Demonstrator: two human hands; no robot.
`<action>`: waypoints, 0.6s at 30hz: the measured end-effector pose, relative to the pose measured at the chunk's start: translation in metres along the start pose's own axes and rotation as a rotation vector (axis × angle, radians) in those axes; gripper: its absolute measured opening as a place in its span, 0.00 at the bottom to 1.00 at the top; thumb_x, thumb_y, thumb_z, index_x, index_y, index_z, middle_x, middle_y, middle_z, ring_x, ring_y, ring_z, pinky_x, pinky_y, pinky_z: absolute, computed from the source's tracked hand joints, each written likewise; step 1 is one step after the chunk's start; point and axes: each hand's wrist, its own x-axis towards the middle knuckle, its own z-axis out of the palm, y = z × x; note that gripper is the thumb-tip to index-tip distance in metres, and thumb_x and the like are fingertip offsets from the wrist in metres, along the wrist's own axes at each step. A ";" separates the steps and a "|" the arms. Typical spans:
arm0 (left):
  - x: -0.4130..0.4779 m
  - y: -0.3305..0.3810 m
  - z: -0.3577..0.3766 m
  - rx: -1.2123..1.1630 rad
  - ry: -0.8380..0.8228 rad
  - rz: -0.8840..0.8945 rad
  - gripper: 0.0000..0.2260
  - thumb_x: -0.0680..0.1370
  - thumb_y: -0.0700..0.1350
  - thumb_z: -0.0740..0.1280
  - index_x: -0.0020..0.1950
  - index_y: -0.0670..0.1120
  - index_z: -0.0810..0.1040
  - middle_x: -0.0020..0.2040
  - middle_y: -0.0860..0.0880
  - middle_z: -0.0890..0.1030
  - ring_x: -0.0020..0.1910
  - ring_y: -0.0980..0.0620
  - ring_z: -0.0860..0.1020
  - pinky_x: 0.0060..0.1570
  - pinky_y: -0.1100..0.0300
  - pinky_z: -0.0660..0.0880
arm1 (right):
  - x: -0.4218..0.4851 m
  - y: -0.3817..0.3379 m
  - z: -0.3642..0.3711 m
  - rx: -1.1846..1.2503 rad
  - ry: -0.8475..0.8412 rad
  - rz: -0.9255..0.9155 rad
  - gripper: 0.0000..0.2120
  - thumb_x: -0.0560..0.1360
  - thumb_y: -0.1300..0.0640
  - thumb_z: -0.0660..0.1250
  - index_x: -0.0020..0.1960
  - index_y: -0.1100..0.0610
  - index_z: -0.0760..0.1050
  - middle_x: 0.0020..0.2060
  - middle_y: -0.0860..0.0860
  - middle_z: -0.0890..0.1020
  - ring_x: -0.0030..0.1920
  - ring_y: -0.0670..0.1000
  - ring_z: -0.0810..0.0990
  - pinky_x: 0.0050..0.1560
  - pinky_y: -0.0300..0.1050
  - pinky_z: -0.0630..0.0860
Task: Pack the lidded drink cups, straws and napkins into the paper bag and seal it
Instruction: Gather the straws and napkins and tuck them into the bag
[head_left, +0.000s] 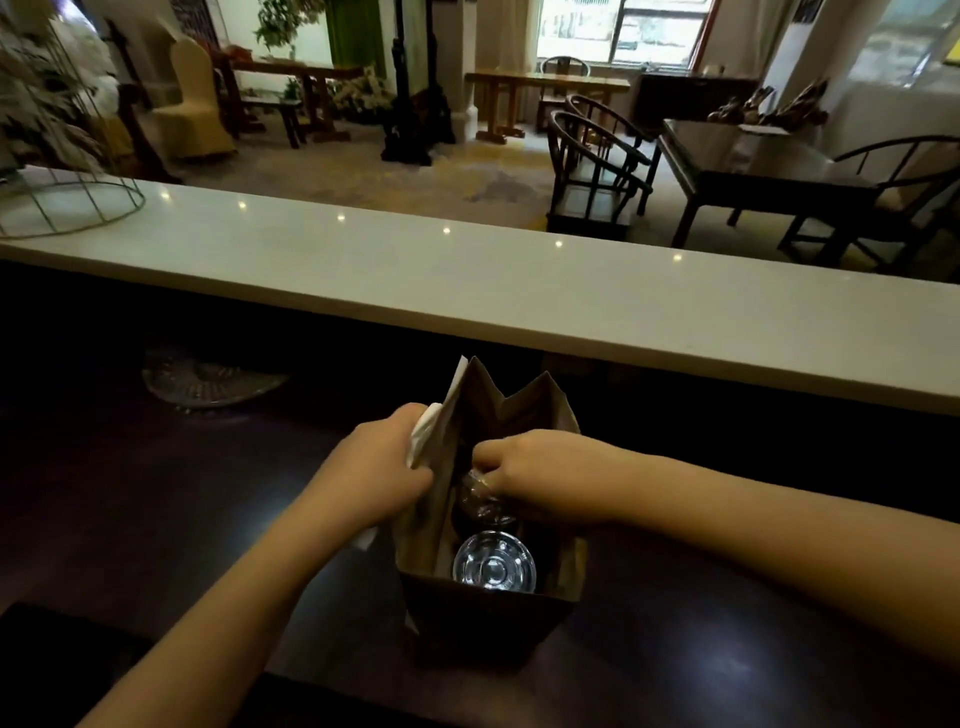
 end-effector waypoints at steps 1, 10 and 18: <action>0.000 -0.001 -0.001 -0.016 -0.015 0.006 0.19 0.72 0.43 0.67 0.62 0.51 0.72 0.52 0.47 0.81 0.50 0.47 0.79 0.50 0.50 0.77 | 0.003 -0.002 0.003 -0.024 -0.037 -0.006 0.15 0.78 0.59 0.58 0.64 0.58 0.73 0.60 0.56 0.74 0.53 0.58 0.78 0.48 0.48 0.73; 0.001 -0.005 -0.004 -0.129 -0.088 0.035 0.17 0.74 0.41 0.64 0.62 0.49 0.72 0.51 0.48 0.80 0.49 0.50 0.78 0.49 0.53 0.76 | 0.015 -0.010 0.043 0.113 -0.293 0.128 0.15 0.77 0.58 0.61 0.63 0.58 0.74 0.63 0.56 0.69 0.52 0.55 0.76 0.49 0.49 0.76; -0.011 0.009 -0.002 -0.128 -0.127 -0.050 0.19 0.74 0.42 0.65 0.65 0.53 0.71 0.51 0.50 0.81 0.49 0.52 0.78 0.42 0.62 0.74 | 0.006 0.004 0.057 0.445 -0.517 0.376 0.31 0.71 0.56 0.70 0.71 0.55 0.63 0.67 0.54 0.63 0.56 0.57 0.75 0.48 0.46 0.76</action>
